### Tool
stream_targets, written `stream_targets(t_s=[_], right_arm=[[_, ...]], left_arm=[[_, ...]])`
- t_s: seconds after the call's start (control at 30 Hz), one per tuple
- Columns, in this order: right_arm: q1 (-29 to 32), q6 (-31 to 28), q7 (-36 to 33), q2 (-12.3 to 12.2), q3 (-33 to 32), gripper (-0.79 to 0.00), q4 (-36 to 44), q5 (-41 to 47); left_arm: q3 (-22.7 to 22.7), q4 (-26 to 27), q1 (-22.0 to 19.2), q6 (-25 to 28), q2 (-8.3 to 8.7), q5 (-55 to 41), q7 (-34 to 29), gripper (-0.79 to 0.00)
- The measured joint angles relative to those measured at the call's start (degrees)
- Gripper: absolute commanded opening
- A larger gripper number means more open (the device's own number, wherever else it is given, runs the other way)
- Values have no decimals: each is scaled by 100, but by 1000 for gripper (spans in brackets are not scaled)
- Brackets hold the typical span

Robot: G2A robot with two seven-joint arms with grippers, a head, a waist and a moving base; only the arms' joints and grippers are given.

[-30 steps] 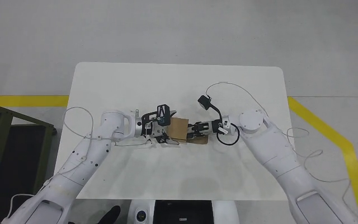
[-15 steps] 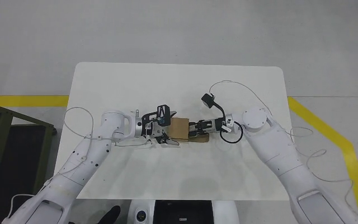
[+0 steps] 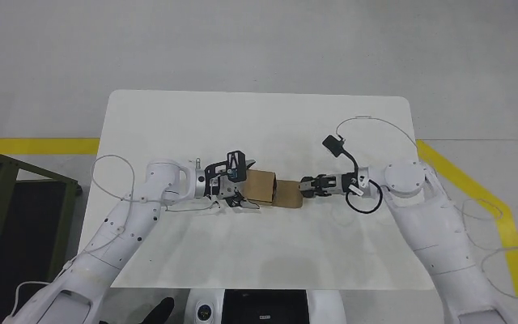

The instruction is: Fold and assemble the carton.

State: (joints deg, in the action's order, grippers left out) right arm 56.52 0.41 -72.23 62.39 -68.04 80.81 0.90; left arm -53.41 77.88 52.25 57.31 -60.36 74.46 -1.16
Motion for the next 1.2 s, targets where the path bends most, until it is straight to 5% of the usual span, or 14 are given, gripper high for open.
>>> stream_targets(t_s=[0.37, 1.2], right_arm=[[294, -4, 96, -75, -40, -471, -11, -7], [-339, -743, 314, 211, 855, -431, -555, 1144]], left_arm=[[-18, 16, 15, 3, -2, 2, -14, 0], [-70, 57, 39, 23, -1, 0, -39, 0]])
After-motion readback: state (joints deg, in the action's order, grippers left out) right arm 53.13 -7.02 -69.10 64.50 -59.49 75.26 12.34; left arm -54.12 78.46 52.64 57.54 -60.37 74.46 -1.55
